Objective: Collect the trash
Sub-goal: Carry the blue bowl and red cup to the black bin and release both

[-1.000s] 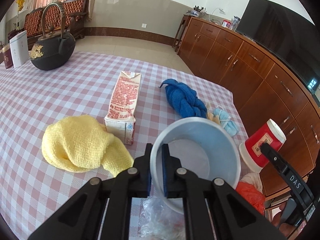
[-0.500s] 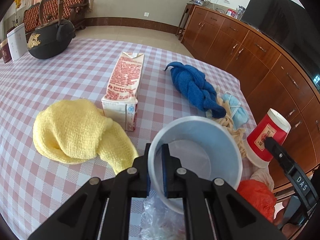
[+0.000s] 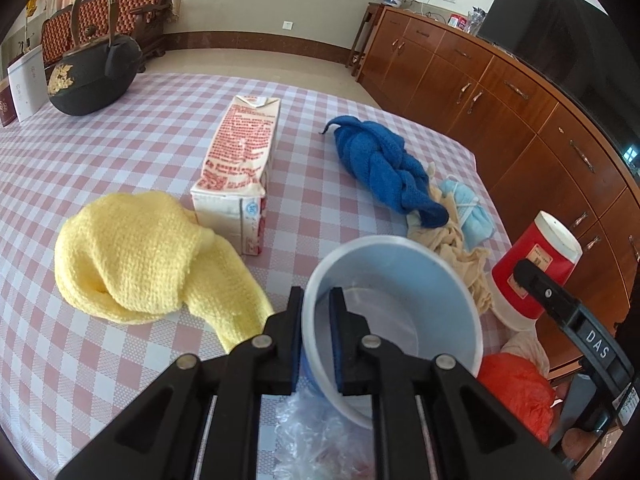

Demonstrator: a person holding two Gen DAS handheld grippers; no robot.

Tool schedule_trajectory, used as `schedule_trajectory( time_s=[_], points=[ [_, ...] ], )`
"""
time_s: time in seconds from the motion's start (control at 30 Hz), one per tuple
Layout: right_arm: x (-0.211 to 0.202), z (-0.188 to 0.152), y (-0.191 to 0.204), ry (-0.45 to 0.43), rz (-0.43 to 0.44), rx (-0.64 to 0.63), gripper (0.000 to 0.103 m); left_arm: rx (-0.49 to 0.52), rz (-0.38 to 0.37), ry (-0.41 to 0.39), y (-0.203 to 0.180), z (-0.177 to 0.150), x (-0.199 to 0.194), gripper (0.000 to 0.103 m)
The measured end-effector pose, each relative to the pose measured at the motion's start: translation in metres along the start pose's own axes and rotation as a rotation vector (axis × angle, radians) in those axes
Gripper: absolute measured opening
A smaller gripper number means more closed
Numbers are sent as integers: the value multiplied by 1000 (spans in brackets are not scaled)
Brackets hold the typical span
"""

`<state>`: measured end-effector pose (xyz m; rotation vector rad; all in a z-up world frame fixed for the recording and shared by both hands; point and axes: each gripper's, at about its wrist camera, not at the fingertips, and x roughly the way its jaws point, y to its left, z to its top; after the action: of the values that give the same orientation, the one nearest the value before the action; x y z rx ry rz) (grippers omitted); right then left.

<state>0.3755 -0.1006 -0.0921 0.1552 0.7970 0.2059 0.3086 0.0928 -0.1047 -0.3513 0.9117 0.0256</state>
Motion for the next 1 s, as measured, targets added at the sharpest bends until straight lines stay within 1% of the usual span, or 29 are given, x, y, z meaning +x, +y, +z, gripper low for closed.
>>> schedule_trajectory(
  time_s=[0.03,0.07,0.13,0.2,0.3,0.37,0.47,0.57,0.7,0.83,1.0],
  points=[
    [0,0,-1,-3,11,9,77,-1,-2,-1,0,0,0,14],
    [1,0,-1,2,20,10,67,-1,-6,-3,0,-1,-1,13],
    [3,-1,-2,12,26,8,66,-2,-14,-7,0,-2,-1,13],
    [3,-2,-2,6,28,8,63,-8,-25,-10,0,-2,-2,13],
    [-6,-2,0,-31,21,-5,61,-21,-44,-27,2,0,-7,12],
    [-16,0,0,-68,18,-4,61,-23,-49,-43,4,3,-12,12],
    [-29,2,1,-100,24,-3,61,-33,-53,-72,7,7,-20,12],
    [-39,1,2,-115,33,-6,61,-39,-61,-101,8,10,-30,12],
    [-55,-3,6,-130,41,-18,60,-21,-68,-127,6,12,-44,12],
    [-73,-9,10,-133,46,-33,60,9,-70,-131,-4,10,-57,12],
    [-99,-24,9,-130,42,-32,60,41,-85,-121,-16,-6,-71,12]
  ],
)
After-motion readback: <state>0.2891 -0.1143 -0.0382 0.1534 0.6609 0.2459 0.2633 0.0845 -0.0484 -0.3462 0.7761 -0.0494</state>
